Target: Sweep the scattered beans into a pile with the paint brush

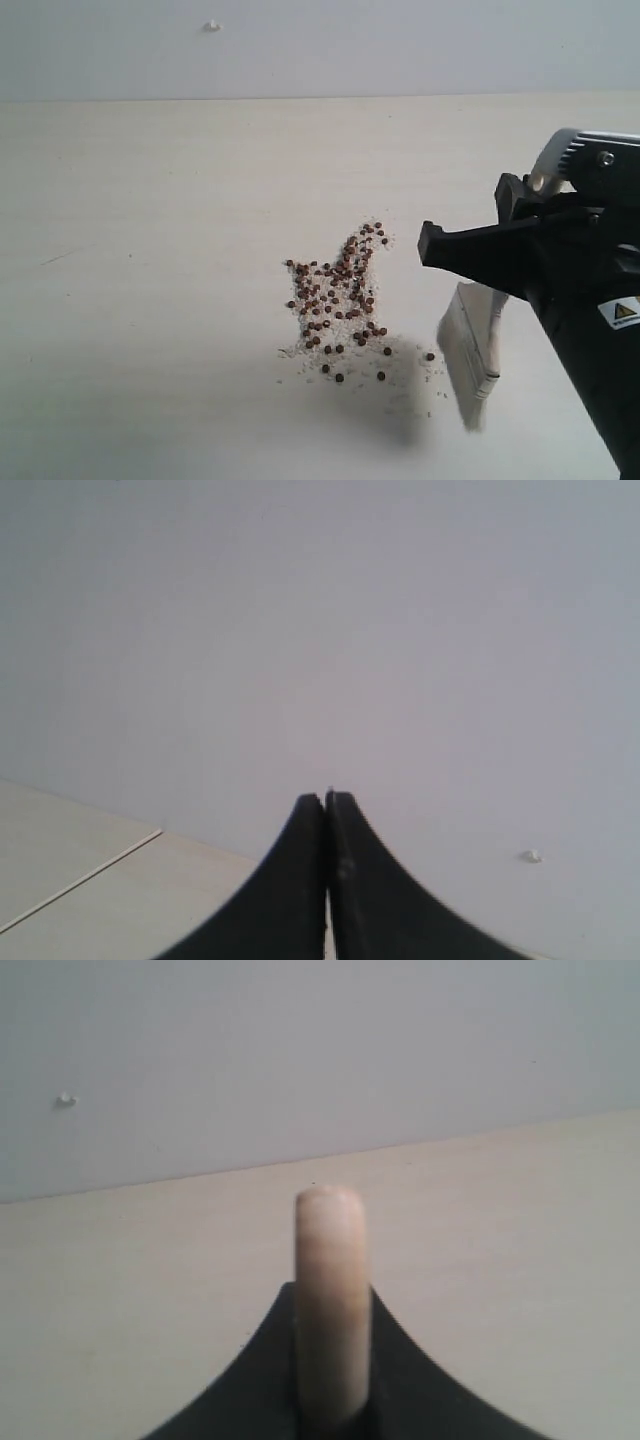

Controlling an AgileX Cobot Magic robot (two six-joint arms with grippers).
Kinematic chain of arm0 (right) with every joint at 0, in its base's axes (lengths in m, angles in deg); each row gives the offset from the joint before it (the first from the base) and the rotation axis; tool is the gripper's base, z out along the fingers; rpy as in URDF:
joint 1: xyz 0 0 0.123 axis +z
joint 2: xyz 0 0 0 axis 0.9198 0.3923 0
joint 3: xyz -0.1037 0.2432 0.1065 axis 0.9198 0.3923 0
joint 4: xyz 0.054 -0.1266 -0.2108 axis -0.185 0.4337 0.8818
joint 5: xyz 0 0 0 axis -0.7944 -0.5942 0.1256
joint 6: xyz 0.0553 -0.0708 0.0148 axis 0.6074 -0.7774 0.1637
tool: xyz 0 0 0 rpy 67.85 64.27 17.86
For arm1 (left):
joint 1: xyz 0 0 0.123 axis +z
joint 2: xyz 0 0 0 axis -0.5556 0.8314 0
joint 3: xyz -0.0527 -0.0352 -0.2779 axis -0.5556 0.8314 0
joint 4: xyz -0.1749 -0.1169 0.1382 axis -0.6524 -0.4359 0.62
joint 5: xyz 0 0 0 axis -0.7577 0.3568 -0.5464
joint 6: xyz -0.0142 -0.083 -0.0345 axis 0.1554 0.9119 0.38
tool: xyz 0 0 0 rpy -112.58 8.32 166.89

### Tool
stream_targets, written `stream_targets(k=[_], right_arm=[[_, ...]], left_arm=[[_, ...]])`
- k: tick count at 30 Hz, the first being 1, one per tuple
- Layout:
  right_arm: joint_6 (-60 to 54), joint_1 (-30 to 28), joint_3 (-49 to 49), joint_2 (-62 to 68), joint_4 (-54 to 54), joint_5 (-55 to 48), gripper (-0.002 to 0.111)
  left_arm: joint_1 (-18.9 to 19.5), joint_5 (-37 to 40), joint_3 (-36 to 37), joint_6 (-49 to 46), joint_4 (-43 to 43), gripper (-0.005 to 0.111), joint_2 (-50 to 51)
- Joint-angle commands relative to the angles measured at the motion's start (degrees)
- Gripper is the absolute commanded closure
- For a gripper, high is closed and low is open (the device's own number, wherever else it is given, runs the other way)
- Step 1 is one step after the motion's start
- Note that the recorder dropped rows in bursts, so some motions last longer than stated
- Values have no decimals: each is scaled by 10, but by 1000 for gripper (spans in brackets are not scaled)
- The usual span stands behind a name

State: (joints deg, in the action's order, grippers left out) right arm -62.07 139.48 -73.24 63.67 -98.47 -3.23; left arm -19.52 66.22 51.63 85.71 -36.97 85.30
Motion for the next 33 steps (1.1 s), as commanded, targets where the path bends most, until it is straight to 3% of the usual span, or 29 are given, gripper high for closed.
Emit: stream_targets(k=[1,11,27,33], right_arm=[[-108,0,1,-20,-42,10,108],[-75,0,1,22,-84,10,108],[299,0,1,210,-11,10,108],[391,-14,1,249,-6,10,108]], left_arm=[[1,0,1,-2,-3,107,-4],[1,0,1,-2,-3,107,-4],[1,0,1,-2,-3,107,-4],[1,0,1,-2,-3,107,-4]])
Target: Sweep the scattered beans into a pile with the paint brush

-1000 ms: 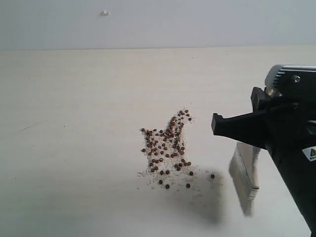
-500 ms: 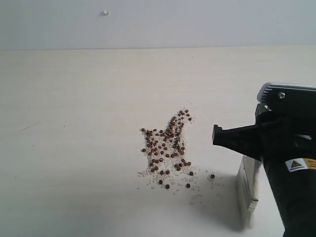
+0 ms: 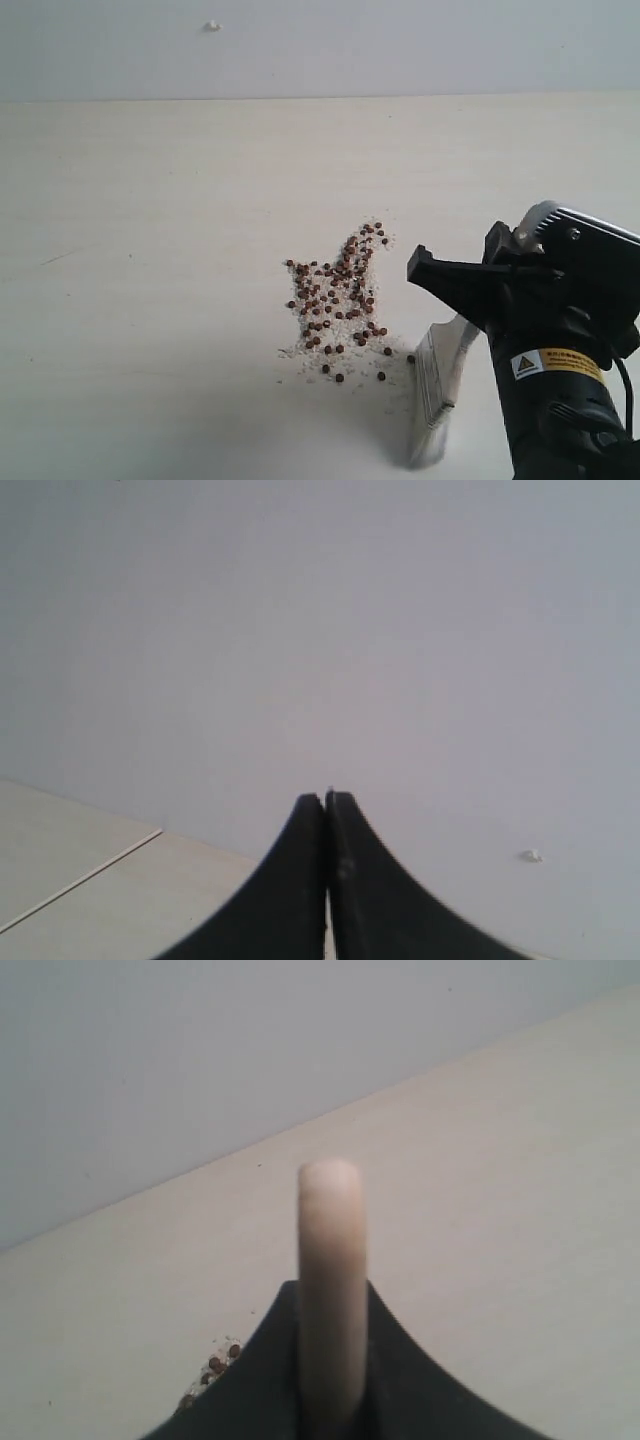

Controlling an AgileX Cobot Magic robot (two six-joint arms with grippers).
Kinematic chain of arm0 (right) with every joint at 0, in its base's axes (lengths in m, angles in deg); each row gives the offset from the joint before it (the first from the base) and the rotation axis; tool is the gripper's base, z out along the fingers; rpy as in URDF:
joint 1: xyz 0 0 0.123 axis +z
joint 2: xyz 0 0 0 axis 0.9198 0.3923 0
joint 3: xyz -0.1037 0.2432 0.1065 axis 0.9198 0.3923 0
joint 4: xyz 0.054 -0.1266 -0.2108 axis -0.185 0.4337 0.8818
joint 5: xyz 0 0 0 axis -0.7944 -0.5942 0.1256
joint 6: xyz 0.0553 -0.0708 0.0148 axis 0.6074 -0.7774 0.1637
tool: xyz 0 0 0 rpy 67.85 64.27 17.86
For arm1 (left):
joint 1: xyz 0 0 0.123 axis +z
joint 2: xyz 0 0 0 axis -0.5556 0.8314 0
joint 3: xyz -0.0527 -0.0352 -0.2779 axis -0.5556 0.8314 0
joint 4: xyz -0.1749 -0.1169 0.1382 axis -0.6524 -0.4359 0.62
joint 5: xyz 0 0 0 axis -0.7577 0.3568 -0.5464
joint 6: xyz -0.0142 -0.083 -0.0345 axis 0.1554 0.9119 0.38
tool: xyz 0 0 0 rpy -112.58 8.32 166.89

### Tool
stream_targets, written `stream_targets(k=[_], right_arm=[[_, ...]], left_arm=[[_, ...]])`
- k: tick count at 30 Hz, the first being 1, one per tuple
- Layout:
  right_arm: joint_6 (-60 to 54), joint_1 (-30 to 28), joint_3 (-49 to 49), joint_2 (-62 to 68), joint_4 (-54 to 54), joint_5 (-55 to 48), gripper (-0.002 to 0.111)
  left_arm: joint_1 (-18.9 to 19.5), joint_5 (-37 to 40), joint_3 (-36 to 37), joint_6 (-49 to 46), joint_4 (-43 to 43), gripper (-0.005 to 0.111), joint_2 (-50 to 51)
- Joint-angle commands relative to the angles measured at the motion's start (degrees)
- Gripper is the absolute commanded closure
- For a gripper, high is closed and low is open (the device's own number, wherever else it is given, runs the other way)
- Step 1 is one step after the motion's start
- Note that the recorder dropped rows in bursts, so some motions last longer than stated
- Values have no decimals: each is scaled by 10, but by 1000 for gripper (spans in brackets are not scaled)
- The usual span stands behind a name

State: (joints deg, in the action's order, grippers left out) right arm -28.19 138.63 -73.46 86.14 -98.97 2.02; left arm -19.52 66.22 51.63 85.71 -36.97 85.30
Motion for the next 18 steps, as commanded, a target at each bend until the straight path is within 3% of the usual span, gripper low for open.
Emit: stream_targets(k=[1,12,18], right_arm=[[69,-8,3,27,-4,-43,108],[207,-46,3,42,20,-43,108],[164,-62,3,35,27,-43,108]], left_arm=[[1,0,1,-2,-3,107,-4],[1,0,1,-2,-3,107,-4],[1,0,1,-2,-3,107,-4]])
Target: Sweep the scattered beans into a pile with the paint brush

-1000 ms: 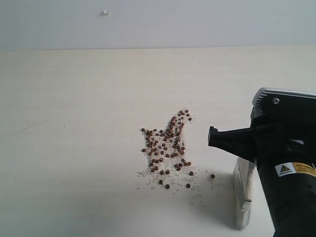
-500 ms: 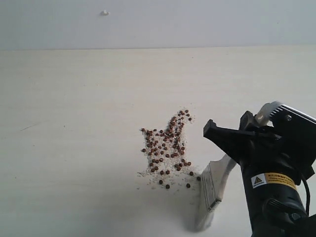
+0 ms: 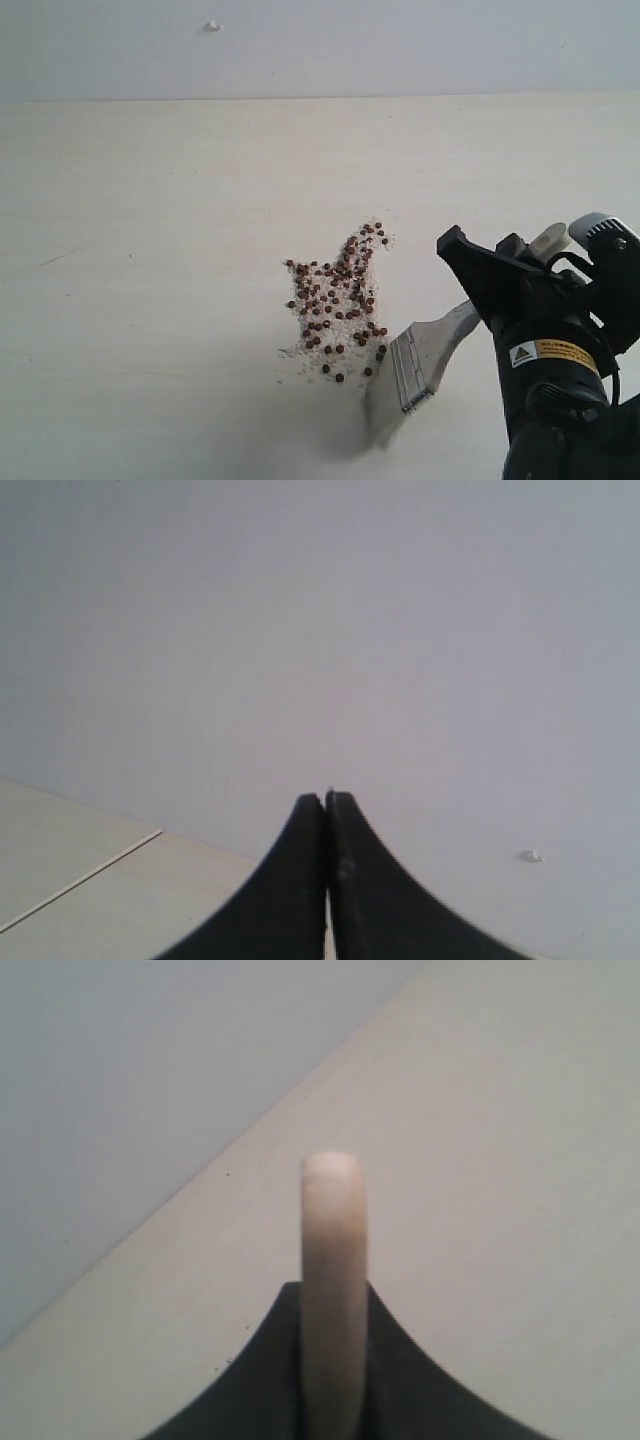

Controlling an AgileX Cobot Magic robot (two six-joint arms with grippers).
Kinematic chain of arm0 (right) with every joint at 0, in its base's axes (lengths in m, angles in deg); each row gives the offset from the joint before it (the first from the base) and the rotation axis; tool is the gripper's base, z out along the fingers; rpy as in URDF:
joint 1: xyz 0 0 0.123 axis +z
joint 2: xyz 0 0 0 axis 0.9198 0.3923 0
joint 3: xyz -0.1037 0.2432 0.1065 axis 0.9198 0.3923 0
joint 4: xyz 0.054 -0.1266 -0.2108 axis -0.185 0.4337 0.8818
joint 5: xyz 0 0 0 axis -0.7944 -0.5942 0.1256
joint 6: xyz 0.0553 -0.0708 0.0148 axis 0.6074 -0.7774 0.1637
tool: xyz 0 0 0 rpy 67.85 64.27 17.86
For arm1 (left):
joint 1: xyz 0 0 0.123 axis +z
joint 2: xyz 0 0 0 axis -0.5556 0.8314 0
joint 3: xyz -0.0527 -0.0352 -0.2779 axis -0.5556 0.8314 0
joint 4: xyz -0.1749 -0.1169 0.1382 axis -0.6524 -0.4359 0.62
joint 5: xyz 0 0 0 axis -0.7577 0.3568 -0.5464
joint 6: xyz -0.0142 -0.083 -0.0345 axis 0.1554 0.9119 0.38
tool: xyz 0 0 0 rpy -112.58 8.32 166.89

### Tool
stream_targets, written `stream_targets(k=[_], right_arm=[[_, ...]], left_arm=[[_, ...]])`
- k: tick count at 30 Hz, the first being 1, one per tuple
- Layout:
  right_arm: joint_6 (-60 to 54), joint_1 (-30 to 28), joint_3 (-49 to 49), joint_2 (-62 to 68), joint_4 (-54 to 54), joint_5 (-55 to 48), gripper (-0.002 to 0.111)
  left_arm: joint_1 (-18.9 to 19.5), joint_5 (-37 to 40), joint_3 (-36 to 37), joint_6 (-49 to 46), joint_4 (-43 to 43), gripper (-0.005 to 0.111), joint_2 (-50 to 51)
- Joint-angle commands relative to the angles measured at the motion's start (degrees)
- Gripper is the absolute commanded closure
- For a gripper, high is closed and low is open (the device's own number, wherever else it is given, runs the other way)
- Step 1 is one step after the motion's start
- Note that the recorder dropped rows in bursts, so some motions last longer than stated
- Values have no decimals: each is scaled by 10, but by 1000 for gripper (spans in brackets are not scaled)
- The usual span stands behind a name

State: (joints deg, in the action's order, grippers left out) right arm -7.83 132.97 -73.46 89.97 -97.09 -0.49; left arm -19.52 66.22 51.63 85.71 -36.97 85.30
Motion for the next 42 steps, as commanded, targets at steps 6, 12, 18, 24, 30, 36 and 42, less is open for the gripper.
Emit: stream_targets(k=[6,12,18,24,30,36,42], right_arm=[[-114,-5,3,-97,6,-18,108],[-298,-12,3,-210,48,-18,108],[-536,-70,3,-323,223,-18,108],[-534,-183,3,-348,404,-53,108],[-421,-347,-45,-331,644,-174,108],[-244,-459,-157,-254,926,-279,108],[10,-544,-301,-116,1282,-271,108]], left_arm=[[1,0,1,-2,-3,107,-4],[1,0,1,-2,-3,107,-4],[1,0,1,-2,-3,107,-4],[1,0,1,-2,-3,107,-4],[1,0,1,-2,-3,107,-4],[1,0,1,-2,-3,107,-4],[1,0,1,-2,-3,107,-4]])
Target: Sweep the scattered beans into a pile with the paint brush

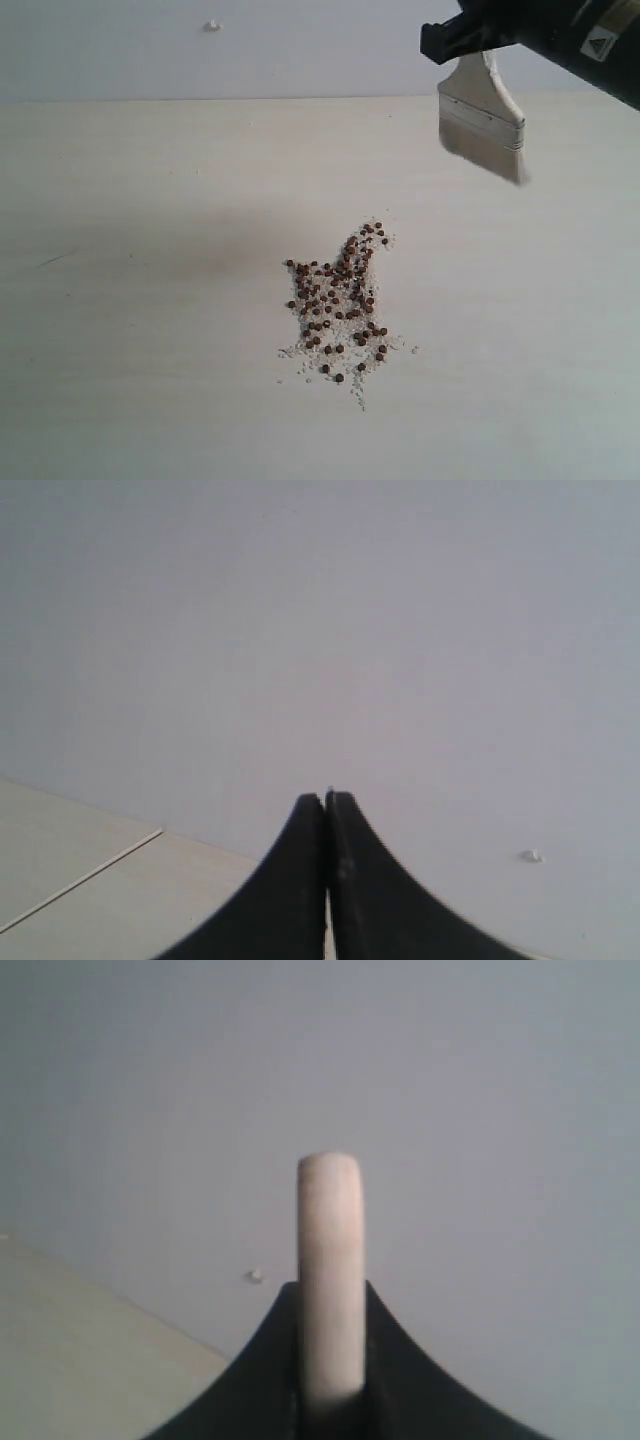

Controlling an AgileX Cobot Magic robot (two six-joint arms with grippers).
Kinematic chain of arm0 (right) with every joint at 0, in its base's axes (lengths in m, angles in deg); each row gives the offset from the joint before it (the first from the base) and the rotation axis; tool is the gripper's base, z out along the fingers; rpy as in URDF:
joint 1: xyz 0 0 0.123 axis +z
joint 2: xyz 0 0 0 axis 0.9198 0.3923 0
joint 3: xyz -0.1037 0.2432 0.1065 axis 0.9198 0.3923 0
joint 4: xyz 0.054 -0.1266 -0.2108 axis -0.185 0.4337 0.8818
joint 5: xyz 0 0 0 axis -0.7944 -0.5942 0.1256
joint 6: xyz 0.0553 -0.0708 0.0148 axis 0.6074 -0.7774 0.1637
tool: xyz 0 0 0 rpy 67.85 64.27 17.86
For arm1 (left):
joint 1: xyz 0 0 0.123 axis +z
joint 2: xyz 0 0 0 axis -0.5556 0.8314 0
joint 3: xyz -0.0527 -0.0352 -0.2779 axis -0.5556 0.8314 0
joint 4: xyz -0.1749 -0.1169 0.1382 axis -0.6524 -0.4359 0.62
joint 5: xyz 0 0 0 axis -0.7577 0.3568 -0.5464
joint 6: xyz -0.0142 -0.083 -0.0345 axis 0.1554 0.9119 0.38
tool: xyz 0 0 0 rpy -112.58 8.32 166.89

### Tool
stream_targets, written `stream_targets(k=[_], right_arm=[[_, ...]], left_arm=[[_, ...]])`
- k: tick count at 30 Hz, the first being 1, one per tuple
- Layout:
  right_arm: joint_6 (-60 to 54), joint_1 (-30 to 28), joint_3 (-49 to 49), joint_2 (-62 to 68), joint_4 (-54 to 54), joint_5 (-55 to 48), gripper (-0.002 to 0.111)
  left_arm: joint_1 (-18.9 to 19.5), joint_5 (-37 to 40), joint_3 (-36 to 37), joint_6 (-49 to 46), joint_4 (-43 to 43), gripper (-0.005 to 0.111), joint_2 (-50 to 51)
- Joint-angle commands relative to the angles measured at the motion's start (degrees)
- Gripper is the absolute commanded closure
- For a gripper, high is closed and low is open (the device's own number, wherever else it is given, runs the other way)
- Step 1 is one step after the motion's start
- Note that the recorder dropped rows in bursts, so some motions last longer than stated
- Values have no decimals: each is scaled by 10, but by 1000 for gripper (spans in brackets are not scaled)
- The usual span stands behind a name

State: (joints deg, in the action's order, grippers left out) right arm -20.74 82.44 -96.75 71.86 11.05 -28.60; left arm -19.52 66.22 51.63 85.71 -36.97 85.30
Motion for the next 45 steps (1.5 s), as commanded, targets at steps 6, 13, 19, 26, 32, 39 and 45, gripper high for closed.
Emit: stream_targets(k=[6,13,19,26,32,39,45], right_arm=[[360,-119,-237,228,402,113,108],[220,-121,-288,393,291,263,108],[220,-121,-319,455,282,263,108],[300,-121,-319,481,320,263,108],[397,-121,-319,481,396,263,108],[456,-91,-319,481,430,263,108],[466,-52,-319,481,430,263,108]], left_arm=[[1,0,1,-2,-3,107,-4],[1,0,1,-2,-3,107,-4],[1,0,1,-2,-3,107,-4],[1,0,1,-2,-3,107,-4],[1,0,1,-2,-3,107,-4],[1,0,1,-2,-3,107,-4],[1,0,1,-2,-3,107,-4]])
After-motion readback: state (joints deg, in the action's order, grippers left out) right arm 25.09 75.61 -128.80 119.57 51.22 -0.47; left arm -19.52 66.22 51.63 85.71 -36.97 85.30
